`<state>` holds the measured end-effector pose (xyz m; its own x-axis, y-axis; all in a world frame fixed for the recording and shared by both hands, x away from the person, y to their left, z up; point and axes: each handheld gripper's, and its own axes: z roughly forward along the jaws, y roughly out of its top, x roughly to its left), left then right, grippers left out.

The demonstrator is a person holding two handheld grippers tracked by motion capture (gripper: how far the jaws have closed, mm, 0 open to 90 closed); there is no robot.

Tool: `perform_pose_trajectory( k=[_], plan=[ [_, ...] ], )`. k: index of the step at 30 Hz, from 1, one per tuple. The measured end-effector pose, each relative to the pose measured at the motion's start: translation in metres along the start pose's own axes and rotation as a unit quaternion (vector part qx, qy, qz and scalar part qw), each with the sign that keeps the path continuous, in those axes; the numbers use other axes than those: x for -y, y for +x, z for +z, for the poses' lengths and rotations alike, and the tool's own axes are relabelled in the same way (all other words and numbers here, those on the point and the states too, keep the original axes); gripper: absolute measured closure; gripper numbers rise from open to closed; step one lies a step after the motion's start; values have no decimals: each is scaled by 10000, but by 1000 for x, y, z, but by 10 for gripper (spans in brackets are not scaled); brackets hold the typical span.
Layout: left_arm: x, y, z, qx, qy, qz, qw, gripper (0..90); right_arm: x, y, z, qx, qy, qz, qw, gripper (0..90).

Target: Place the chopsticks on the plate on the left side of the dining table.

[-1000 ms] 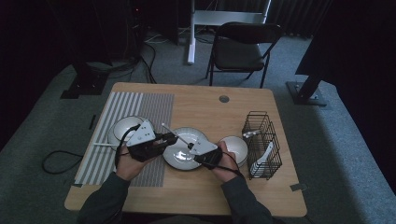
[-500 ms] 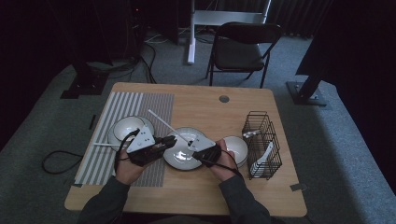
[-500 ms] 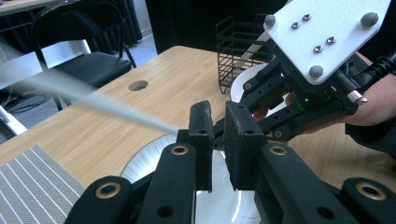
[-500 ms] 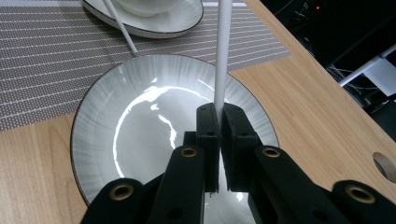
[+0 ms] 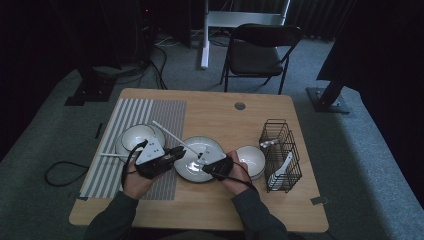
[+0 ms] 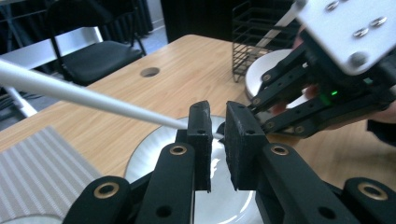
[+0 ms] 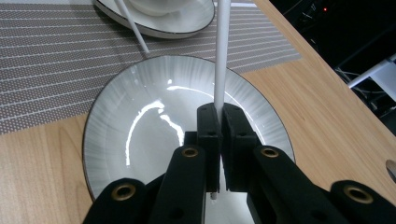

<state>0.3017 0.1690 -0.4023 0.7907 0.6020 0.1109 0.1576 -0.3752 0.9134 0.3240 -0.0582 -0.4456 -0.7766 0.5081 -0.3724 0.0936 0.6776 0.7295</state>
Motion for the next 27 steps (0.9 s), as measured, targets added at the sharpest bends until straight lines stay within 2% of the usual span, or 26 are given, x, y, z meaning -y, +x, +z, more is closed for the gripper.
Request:
perform_pose_trajectory(
  k=[12, 18, 27],
  plan=[
    [20, 14, -12, -517, 85, -246, 9983, 798, -12, 7, 5, -125, -90, -134, 9998, 872],
    [19, 19, -13, -493, -22, -407, 9979, 789, -14, 11, 6, -173, -142, -210, 9995, 871],
    [14, 19, -10, -435, -87, -430, 9981, 786, -15, 11, 4, -178, -225, -211, 9994, 871]
  ],
)
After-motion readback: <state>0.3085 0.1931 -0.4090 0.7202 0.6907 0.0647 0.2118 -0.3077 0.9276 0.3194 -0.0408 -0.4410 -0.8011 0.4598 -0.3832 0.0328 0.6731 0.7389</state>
